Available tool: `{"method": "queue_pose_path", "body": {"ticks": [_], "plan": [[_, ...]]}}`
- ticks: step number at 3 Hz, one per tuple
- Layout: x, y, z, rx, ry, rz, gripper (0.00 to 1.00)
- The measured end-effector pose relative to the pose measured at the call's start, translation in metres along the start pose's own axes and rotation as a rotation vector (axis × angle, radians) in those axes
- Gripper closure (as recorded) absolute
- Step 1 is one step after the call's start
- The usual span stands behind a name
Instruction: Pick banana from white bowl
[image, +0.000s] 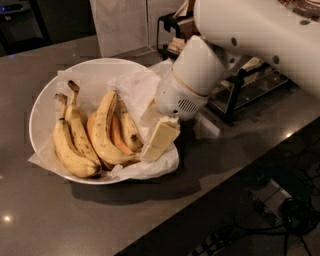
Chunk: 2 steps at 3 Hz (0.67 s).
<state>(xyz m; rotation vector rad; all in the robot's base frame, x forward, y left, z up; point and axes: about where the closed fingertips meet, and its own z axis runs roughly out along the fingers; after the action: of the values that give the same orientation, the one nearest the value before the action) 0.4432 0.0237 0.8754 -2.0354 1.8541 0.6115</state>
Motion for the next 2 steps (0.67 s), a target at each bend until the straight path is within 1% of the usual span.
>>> {"method": "queue_pose_path", "body": {"ticks": [1,2], "plan": [[-0.002,0.0,-0.003,0.0,0.0,0.0,0.36],[0.002,0.002,-0.017,0.08,-0.001,0.023,0.35]]}}
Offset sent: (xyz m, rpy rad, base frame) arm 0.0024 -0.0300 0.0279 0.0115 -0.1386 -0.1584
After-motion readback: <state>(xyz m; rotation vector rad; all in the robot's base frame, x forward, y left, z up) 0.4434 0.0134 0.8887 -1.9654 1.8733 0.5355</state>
